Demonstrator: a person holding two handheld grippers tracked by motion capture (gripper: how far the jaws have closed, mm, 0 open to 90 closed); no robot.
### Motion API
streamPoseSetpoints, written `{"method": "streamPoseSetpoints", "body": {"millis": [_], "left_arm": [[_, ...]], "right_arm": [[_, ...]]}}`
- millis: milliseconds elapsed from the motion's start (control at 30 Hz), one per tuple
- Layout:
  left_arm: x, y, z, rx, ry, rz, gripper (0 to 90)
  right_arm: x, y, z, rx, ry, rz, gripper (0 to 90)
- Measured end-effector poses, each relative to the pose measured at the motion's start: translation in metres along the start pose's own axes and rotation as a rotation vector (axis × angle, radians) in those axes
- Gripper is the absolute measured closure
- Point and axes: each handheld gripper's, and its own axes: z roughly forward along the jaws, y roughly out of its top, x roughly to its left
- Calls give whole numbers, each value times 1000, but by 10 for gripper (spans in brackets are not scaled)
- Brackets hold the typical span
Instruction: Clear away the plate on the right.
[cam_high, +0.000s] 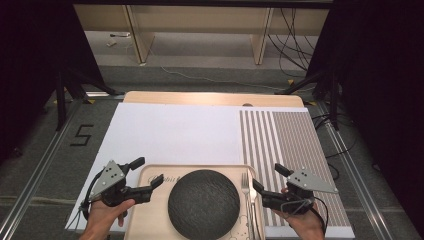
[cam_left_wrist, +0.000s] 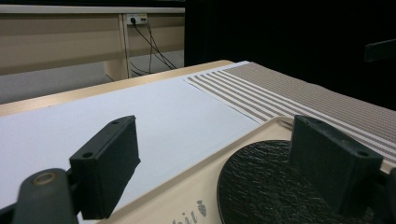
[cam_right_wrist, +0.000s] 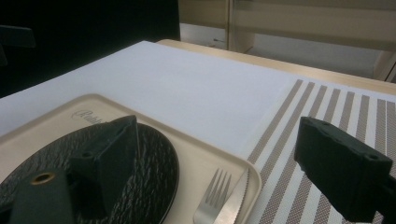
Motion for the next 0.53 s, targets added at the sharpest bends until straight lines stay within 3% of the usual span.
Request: {"method": "streamPoseSetpoints", "body": {"millis": [533], "left_arm": [[1, 0, 0, 2, 1, 1, 156]], "right_arm": [[-1, 0, 2, 9, -3, -1, 150]]}}
